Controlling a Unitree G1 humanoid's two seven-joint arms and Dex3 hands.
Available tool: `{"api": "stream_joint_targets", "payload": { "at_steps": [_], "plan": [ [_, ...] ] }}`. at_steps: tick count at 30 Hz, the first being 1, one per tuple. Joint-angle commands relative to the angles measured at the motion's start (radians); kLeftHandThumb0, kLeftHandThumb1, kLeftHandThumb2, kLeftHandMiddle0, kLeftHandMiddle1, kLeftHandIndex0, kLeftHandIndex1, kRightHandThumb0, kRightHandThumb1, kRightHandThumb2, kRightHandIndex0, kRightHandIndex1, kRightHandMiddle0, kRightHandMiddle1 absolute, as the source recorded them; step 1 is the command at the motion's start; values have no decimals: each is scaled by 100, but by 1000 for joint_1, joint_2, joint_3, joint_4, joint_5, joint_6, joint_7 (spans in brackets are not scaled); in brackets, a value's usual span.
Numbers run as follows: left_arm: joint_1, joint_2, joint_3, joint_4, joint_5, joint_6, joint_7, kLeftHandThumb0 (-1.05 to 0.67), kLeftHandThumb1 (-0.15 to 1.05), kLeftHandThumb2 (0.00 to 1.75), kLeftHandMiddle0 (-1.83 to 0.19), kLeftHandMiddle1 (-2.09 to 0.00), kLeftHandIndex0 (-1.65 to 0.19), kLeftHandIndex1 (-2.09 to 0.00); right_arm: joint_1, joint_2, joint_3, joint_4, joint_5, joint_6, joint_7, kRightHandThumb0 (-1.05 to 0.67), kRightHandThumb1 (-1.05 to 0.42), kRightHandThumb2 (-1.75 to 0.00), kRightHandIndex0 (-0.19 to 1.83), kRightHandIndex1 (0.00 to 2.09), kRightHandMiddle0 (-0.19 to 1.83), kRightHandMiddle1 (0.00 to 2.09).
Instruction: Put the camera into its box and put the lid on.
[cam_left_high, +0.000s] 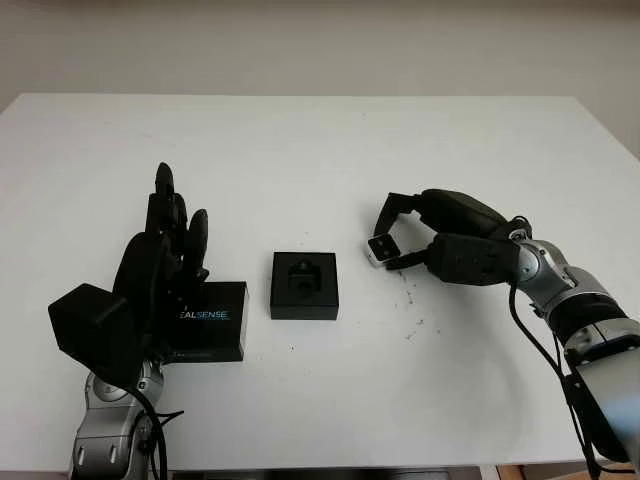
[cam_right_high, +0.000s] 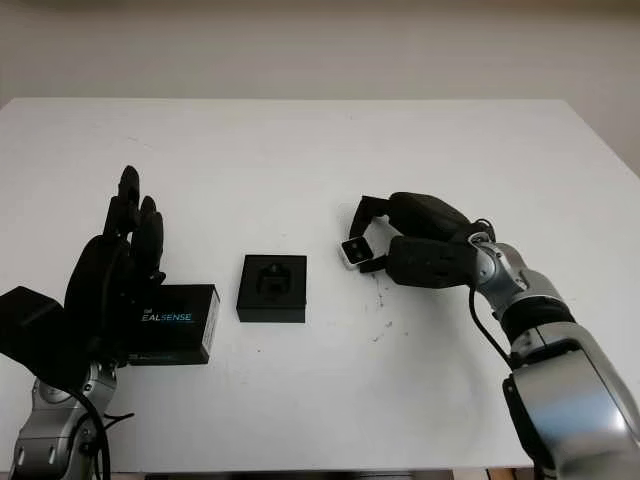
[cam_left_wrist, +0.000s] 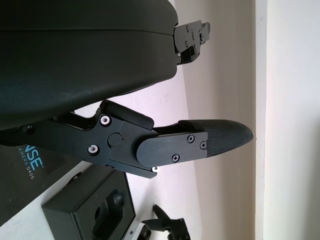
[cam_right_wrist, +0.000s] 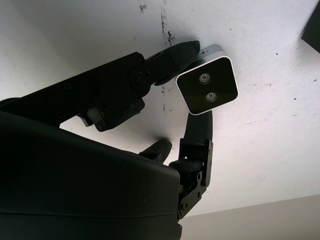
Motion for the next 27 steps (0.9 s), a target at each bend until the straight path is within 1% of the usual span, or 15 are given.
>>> {"api": "stream_joint_targets", "payload": {
  "at_steps": [1,5,11,14,16,17,21,27],
  "plan": [
    [-5,-4,-7,-7,0,3,1,-74,105,52,19,0,19,0,11,6,2,7,3,6,11,-40,-88,-6,24,73,42,151],
    [-5,-4,-6,-2,-6,4,-3,-75,105,50,19,0,19,0,18,8,8,3,-5,16,16,-44,-92,-6,22,71,39,153],
    [2,-2,0,-8,-15,12,-9,-73,105,50,19,0,19,0,40,28,-18,-3,42,17,64,-37,-97,-6,25,65,29,165],
    [4,1,2,-8,-17,13,-12,-74,105,50,19,0,19,0,51,44,-43,-2,81,30,93,-36,-98,-5,30,40,26,174],
    [6,1,3,-9,-20,15,-13,-73,105,50,19,0,19,0,57,54,-63,-2,112,45,121,-35,-99,-6,30,26,25,177],
    [6,2,3,-10,-20,16,-13,-72,105,50,19,0,19,0,61,59,-74,-2,128,53,134,-35,-99,-6,30,23,25,178],
    [8,9,3,-9,-16,18,-17,-73,105,51,19,0,19,0,69,69,-103,-11,168,88,170,-38,-100,-6,27,15,26,182],
    [8,17,5,-3,-15,22,-24,-73,105,52,19,0,19,0,82,85,-164,-24,245,128,212,-39,-99,-5,27,12,23,182]
  ]
}}
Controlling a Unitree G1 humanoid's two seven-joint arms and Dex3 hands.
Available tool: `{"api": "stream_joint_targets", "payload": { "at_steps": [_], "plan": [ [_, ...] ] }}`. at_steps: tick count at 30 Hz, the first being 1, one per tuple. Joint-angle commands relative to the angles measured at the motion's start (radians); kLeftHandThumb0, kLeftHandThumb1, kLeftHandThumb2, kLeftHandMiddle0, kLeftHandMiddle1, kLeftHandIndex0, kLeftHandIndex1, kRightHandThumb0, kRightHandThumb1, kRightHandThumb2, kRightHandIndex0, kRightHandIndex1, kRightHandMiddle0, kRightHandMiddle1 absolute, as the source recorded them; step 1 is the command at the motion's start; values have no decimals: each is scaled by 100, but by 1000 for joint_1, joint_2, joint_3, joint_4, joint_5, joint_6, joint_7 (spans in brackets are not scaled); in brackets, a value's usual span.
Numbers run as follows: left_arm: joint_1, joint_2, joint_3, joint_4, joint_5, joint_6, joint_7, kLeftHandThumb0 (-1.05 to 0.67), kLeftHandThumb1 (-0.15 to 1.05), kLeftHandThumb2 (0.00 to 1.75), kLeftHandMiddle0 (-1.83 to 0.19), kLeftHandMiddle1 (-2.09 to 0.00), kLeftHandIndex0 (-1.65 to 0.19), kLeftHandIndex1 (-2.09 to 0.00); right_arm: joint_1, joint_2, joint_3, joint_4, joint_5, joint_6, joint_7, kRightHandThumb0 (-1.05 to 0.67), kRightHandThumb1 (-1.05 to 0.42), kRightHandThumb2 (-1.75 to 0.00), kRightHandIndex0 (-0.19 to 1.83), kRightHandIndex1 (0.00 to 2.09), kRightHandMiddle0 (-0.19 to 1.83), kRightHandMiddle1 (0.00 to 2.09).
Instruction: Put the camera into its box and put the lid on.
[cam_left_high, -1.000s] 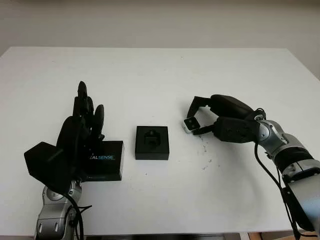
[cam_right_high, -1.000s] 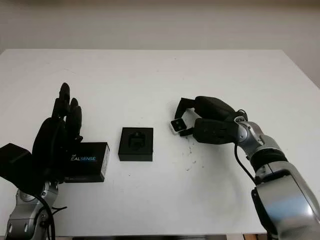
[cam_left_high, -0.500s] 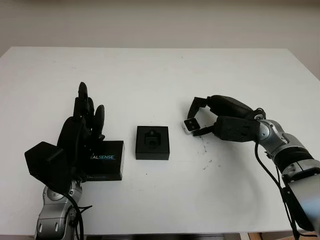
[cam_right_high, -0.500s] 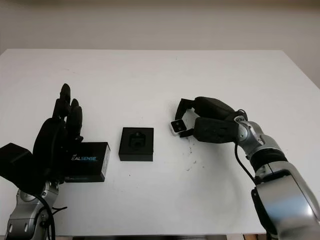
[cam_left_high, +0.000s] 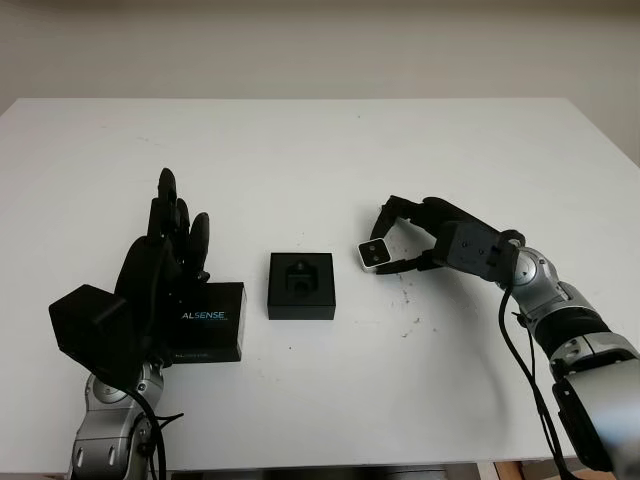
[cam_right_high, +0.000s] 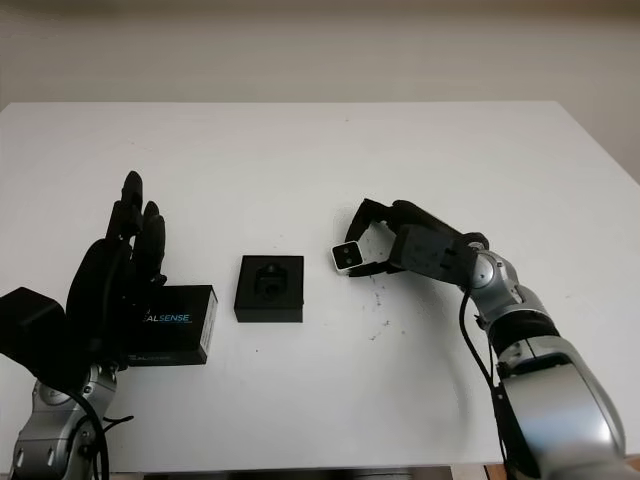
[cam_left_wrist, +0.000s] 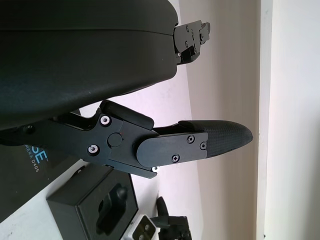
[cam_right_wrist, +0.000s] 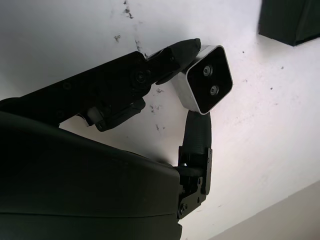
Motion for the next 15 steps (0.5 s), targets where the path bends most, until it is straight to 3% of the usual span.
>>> {"api": "stream_joint_targets", "payload": {
  "at_steps": [1,15],
  "plan": [
    [0,10,3,-6,0,7,-4,-74,105,52,19,0,19,0,23,13,-26,-8,30,23,15,-38,-99,-5,27,12,23,181],
    [-1,21,7,-6,-2,17,-17,-74,105,51,19,0,19,0,58,44,-123,-69,155,102,82,-38,-99,-5,28,9,25,180]
  ]
}}
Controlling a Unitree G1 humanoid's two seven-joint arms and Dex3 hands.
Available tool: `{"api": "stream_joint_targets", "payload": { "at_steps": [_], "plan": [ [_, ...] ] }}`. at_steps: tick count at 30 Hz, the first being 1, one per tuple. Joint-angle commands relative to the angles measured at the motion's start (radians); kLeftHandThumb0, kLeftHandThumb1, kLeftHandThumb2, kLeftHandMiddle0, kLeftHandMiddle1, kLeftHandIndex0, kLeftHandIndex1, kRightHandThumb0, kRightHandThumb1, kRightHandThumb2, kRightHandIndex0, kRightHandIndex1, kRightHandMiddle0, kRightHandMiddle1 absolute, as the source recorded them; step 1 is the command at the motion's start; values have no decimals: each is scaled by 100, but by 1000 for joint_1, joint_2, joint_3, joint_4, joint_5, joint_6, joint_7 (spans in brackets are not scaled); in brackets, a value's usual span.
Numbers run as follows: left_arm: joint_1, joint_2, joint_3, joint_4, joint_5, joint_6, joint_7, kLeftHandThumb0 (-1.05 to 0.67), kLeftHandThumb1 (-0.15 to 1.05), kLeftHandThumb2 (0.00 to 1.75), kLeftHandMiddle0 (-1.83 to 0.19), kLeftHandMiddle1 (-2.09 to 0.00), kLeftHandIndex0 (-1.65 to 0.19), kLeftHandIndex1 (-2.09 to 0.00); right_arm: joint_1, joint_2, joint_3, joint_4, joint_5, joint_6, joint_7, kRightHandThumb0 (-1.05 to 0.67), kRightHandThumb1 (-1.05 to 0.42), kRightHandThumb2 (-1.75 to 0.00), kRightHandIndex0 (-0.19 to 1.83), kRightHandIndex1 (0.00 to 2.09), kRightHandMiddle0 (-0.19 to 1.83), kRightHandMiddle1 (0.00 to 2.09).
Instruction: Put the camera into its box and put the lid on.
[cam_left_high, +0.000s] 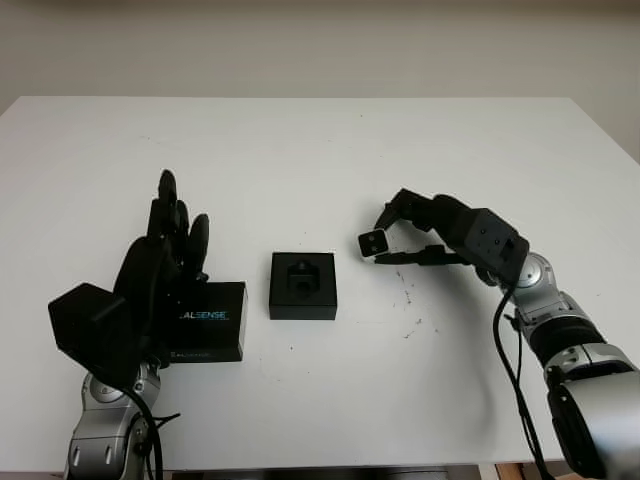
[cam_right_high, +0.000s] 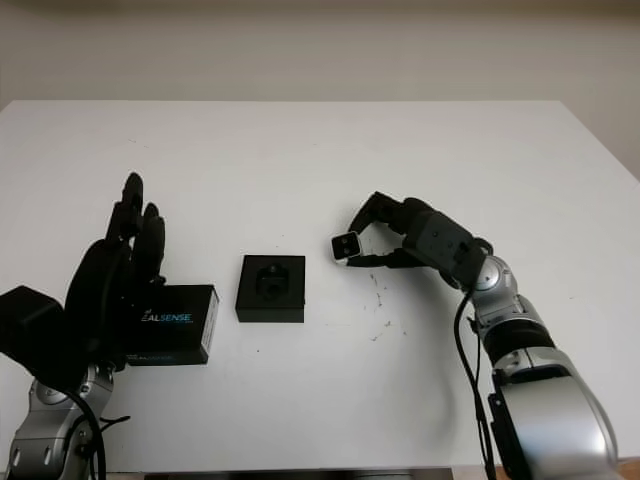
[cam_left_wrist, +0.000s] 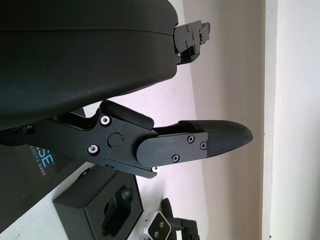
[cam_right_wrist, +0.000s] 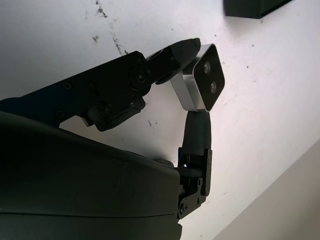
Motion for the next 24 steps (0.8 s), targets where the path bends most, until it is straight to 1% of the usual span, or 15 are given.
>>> {"api": "stream_joint_targets", "payload": {
  "at_steps": [1,6,11,19,24],
  "plan": [
    [-1,11,3,-6,-1,2,-5,-74,105,52,19,0,19,0,11,16,-31,-21,39,34,28,-37,-99,-5,28,9,24,180],
    [-2,12,2,-6,2,2,-4,-74,105,52,19,0,19,0,27,44,-95,-61,133,108,87,-36,-99,-5,26,7,23,179],
    [-3,14,1,-8,1,7,-3,-74,105,52,19,0,19,0,71,80,-136,-176,214,200,125,-37,-100,-6,20,4,22,179],
    [-5,18,1,-2,2,7,-6,-74,105,52,19,0,19,0,177,148,-153,-404,301,285,162,-39,-101,-6,15,3,21,179],
    [-4,21,2,-6,0,8,-7,-73,105,53,19,0,19,0,233,189,-138,-514,329,324,182,-42,-100,-5,15,3,23,181]
  ]
}}
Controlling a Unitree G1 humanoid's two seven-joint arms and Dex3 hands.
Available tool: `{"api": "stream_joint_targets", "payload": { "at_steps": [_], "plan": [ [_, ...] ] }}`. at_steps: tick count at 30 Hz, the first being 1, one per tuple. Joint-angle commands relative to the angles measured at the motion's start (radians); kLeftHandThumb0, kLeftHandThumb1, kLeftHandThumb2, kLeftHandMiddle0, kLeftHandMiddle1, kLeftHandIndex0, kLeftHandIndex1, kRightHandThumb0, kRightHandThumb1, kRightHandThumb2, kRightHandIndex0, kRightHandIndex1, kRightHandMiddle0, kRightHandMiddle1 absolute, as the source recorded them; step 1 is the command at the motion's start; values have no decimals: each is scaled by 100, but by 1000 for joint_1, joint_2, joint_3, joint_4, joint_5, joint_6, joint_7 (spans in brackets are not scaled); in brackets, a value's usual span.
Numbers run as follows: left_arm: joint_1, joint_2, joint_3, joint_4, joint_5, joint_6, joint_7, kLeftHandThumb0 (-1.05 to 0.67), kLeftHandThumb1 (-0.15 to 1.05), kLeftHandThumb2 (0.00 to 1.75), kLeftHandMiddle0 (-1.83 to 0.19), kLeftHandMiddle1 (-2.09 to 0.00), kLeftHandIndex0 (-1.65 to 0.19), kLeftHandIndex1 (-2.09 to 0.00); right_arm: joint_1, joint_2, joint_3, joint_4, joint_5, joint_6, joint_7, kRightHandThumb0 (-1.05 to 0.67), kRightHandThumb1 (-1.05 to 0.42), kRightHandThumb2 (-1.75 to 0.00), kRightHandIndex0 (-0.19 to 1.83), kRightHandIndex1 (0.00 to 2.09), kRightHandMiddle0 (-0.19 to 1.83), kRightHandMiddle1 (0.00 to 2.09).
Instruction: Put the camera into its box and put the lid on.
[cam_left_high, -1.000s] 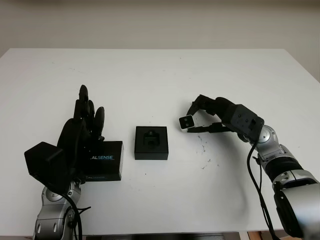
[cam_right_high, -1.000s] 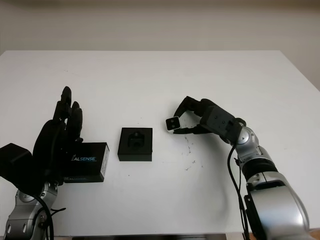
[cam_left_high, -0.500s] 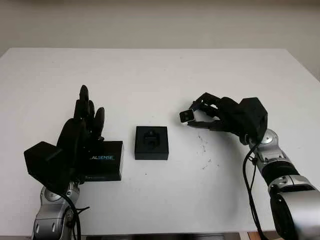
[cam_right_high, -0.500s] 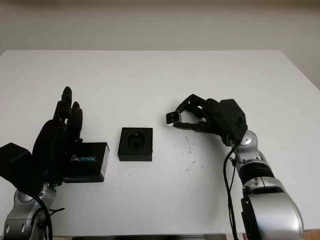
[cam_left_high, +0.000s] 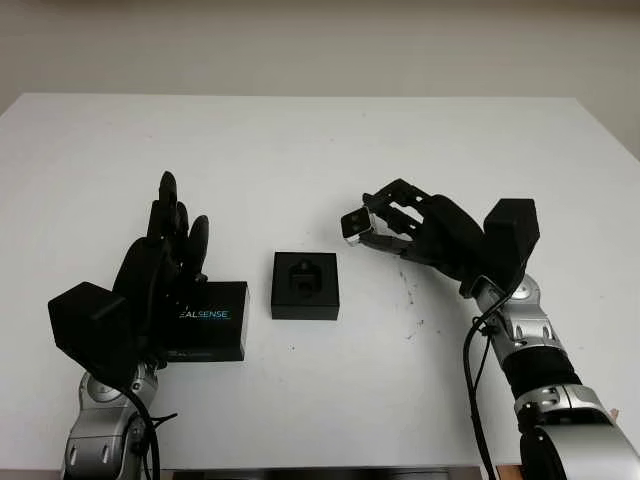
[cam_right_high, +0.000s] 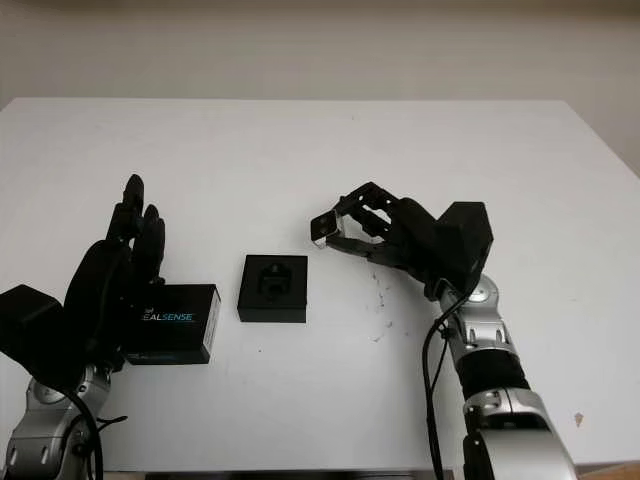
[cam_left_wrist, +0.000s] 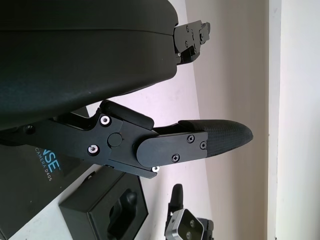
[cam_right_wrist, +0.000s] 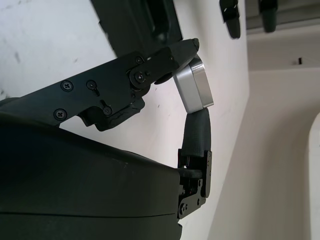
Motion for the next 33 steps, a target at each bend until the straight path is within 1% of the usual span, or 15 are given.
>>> {"api": "stream_joint_targets", "payload": {
  "at_steps": [1,6,9,12,22,28,33],
  "plan": [
    [-3,4,2,-8,0,0,-1,-73,105,53,19,0,19,0,23,19,4,-53,17,11,13,-42,-100,-5,15,3,23,181],
    [-2,4,5,-11,-5,5,0,-74,105,51,19,0,19,0,86,56,36,-139,18,24,30,-41,-100,-5,15,3,22,181],
    [0,4,6,-11,-5,2,-1,-75,105,50,19,0,19,0,123,75,57,-193,12,37,16,-41,-99,-5,17,4,25,185],
    [2,2,5,-11,-3,1,0,-75,105,50,19,0,19,0,142,85,72,-220,7,47,5,-40,-100,-6,16,4,23,189],
    [4,0,2,-12,-5,0,2,-75,105,51,19,0,19,0,166,123,98,-216,-12,53,-43,-43,-99,-5,17,5,23,185],
    [12,-1,0,-21,-6,4,4,-74,105,51,19,0,19,0,178,148,100,-209,-20,32,-81,-44,-99,-5,16,4,24,184],
    [10,-2,1,-12,-8,-2,3,-74,105,52,19,0,19,0,185,163,99,-210,-33,30,-122,-42,-101,-6,16,4,21,184]
  ]
}}
